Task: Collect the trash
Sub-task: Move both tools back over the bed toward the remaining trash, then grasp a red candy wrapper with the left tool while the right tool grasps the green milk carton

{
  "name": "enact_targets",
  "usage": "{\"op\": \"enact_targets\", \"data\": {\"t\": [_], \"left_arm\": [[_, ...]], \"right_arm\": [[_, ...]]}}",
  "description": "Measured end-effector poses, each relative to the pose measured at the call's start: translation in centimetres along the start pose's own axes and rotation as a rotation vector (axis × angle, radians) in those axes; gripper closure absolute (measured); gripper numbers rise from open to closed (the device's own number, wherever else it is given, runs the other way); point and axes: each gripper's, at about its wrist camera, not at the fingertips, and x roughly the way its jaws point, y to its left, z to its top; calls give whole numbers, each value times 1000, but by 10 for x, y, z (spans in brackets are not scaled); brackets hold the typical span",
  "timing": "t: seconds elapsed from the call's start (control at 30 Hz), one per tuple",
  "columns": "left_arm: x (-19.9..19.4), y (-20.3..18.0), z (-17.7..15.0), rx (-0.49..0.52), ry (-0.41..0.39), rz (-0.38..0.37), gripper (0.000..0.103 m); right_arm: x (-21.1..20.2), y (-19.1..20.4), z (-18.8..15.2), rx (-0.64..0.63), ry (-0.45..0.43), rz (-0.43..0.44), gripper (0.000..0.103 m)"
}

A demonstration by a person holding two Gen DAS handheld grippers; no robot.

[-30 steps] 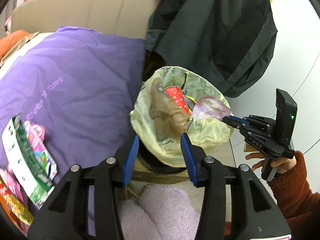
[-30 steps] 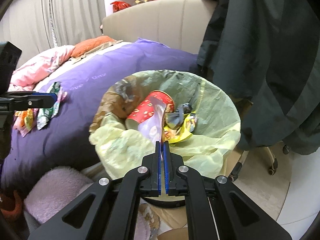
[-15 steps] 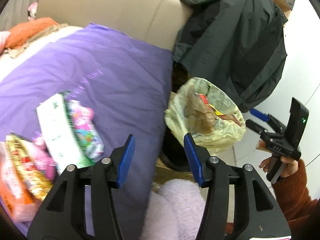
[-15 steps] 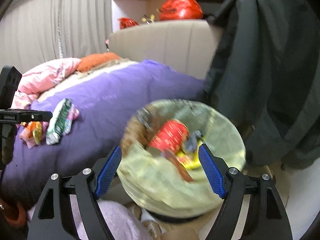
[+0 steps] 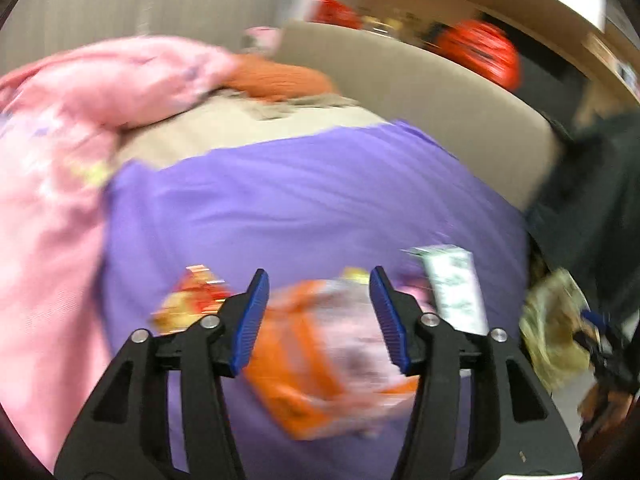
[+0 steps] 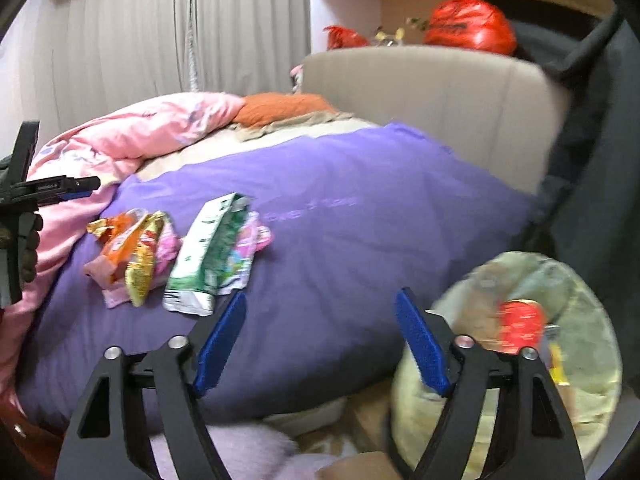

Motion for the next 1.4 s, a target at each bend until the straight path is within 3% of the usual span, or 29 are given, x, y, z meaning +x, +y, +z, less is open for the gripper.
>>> {"op": "enact_targets", "data": {"t": [0.1, 0.3, 0.37, 0.4, 0.57, 0.6, 0.77, 0.93, 1.1, 1.27, 1.4], "left_arm": [[12, 39, 3, -11, 27, 30, 42], [62, 85, -11, -35, 187, 23, 42], [74, 92, -19, -79, 237, 41, 58], [75, 96, -23, -105, 251, 39, 61], [57, 83, -24, -67, 194, 34, 74], [52, 78, -24, -63, 180, 31, 97], [16, 58, -15, -61, 81, -27, 96], [0, 30, -10, -19, 50, -149, 96], [-18, 27, -5, -6, -30, -139, 96], [-14, 34, -6, -48, 20, -243, 96], [-6, 12, -17, 3, 72, -282, 96]], "right_arm": [[18, 16, 3, -11, 36, -4, 37], [40, 40, -3, -27, 82, 25, 37], [44, 45, -6, -33, 86, 19, 37], [45, 48, -7, -40, 85, 9, 37], [47, 60, -10, -60, 77, -15, 37], [48, 61, -10, -53, 77, -6, 37], [50, 71, -7, -48, 62, 12, 37], [61, 89, 4, -74, 55, 31, 37], [84, 102, 25, -69, 72, 50, 37], [120, 115, 49, -71, 115, 44, 37], [151, 124, 63, -92, 157, -9, 41]]}}
